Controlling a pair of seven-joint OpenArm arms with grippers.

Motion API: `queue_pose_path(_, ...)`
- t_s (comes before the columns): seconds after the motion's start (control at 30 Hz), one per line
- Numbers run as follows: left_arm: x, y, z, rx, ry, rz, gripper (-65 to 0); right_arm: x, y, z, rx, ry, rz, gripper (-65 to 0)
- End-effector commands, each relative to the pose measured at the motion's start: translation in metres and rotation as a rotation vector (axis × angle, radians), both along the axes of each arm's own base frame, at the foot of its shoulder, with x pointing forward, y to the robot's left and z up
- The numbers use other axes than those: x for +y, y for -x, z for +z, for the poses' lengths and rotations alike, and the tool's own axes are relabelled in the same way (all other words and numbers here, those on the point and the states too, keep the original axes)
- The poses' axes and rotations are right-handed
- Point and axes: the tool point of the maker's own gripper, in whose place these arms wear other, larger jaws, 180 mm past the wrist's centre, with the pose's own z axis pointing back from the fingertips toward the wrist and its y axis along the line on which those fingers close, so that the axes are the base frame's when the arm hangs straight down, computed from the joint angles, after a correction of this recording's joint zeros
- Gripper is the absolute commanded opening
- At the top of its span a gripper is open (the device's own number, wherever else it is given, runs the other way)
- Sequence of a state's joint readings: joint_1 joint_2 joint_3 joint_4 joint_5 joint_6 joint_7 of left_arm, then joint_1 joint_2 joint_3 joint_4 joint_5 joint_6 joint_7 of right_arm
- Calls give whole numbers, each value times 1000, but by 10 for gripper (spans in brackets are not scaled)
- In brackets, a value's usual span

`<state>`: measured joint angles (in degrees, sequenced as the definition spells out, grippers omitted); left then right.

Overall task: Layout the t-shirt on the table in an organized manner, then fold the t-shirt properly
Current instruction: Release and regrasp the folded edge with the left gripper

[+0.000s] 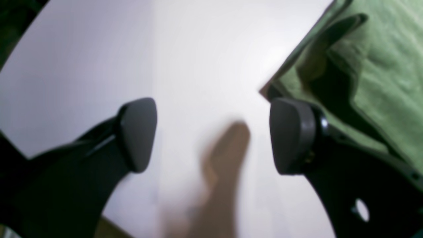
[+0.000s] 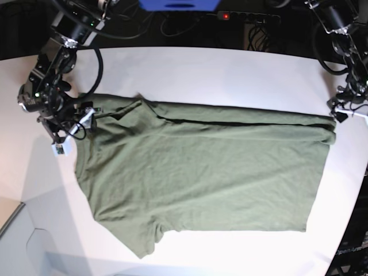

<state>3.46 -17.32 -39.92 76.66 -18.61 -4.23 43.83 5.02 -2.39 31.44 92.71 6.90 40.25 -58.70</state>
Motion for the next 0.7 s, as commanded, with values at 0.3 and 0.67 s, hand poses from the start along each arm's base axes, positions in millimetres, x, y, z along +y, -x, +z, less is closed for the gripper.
queue_pose_path(0.3, -1, -38, 16, -72, -5, -23, -134, -2, -11, 14, -57, 0, -2, -315)
queue_pose_path(0.67, -10, -52, 14, -77, 15, -43, -138, -2, -11, 14, -57, 1, -2, -315)
